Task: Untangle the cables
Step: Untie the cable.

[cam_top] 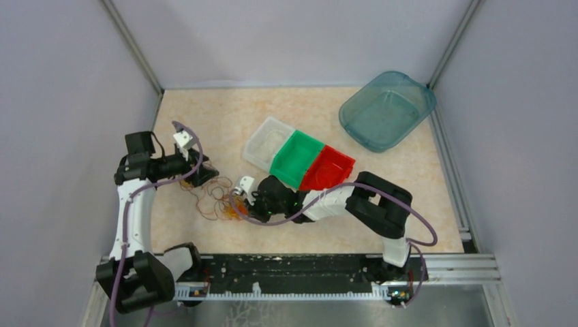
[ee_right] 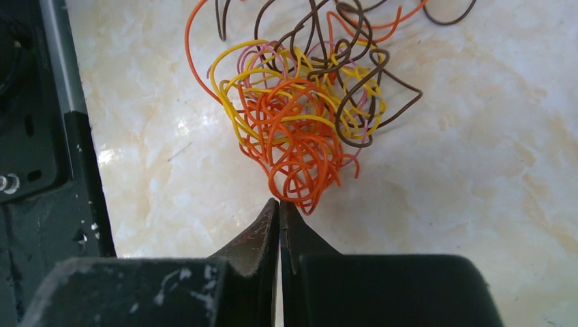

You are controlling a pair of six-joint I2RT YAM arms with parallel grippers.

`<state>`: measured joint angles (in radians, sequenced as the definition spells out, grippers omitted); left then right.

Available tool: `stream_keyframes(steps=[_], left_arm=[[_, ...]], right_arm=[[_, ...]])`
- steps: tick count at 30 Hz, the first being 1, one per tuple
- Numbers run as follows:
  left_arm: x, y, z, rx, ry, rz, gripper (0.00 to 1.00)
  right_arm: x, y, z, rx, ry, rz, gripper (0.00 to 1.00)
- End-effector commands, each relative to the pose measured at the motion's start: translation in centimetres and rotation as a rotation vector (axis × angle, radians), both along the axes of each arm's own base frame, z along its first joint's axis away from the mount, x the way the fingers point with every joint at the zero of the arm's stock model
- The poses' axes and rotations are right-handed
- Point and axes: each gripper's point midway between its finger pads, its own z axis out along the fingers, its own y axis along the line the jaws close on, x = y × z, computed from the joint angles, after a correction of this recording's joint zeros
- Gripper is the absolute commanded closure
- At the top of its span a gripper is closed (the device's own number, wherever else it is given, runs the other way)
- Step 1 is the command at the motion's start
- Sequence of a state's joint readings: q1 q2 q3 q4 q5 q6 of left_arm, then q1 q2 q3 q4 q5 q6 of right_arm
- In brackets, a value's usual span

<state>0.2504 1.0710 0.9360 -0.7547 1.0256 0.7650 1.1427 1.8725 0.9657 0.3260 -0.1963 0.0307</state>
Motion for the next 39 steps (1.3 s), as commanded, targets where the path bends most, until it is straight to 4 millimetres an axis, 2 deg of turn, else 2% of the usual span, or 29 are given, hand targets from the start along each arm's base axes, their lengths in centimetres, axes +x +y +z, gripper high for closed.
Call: stream_keyframes(steps=[1,6,8,10,12,14,15,17,19,23,26,29,31,36,39], left_arm=[[-1.1,-0.3,-1.0,0.039,-0.024,-0.061,0.27],[-2.3,-1.1,-3.0,0.021,-0.017,-0.128,0.30],[-2.9,-1.4,-3.9,0.028,-0.030,-0.161,0.30],[-3.3,-1.7,-4.5,0.038,-0.043,-0.187,0.29],[-3.7,-2.0,-4.9,0.051,-0.057,-0.221,0.28],[-4.2,-2.2,-5.5,0.078,-0.067,-0.264,0.26],[-4.3,-2.2,-5.7,0.093,-0.071,-0.282,0.25],[-4.1,-2.1,-5.7,0.105,-0.089,-0.302,0.23],[-3.9,-2.1,-5.6,0.101,-0.088,-0.302,0.20],[-3.4,-2.0,-5.6,0.114,-0.115,-0.299,0.13],[-3.2,-1.8,-5.6,0.136,-0.141,-0.292,0.12],[-3.3,-1.7,-5.5,0.147,-0.150,-0.290,0.12],[-3.4,-1.7,-5.5,0.150,-0.150,-0.292,0.12],[-3.7,-1.6,-5.8,0.160,-0.141,-0.305,0.13],[-3.8,-1.6,-6.3,0.166,-0.132,-0.308,0.15]], right_arm=[[2.2,2.6,6.9,0.186,-0.118,-0.048,1.00],[2.6,1.5,11.1,0.283,-0.181,-0.089,1.00],[2.5,1.1,12.1,0.310,-0.192,-0.092,1.00],[2.5,0.5,15.1,0.374,-0.217,-0.103,1.00],[2.5,0.1,15.9,0.395,-0.224,-0.109,1.00],[2.3,-0.3,15.3,0.382,-0.223,-0.101,1.00],[2.0,-0.4,14.7,0.377,-0.219,-0.088,0.95],[1.5,-0.4,12.9,0.353,-0.205,-0.075,0.76],[1.0,-0.1,11.1,0.315,-0.209,-0.054,0.67],[0.3,1.0,7.7,0.241,-0.217,-0.006,0.64],[0.4,1.9,6.1,0.218,-0.212,0.006,0.63],[0.7,3.0,4.6,0.202,-0.204,0.015,0.64],[0.9,3.5,4.2,0.207,-0.203,0.014,0.69],[1.4,3.5,5.2,0.252,-0.221,-0.023,0.98],[1.7,3.2,6.4,0.279,-0.243,-0.042,1.00]])
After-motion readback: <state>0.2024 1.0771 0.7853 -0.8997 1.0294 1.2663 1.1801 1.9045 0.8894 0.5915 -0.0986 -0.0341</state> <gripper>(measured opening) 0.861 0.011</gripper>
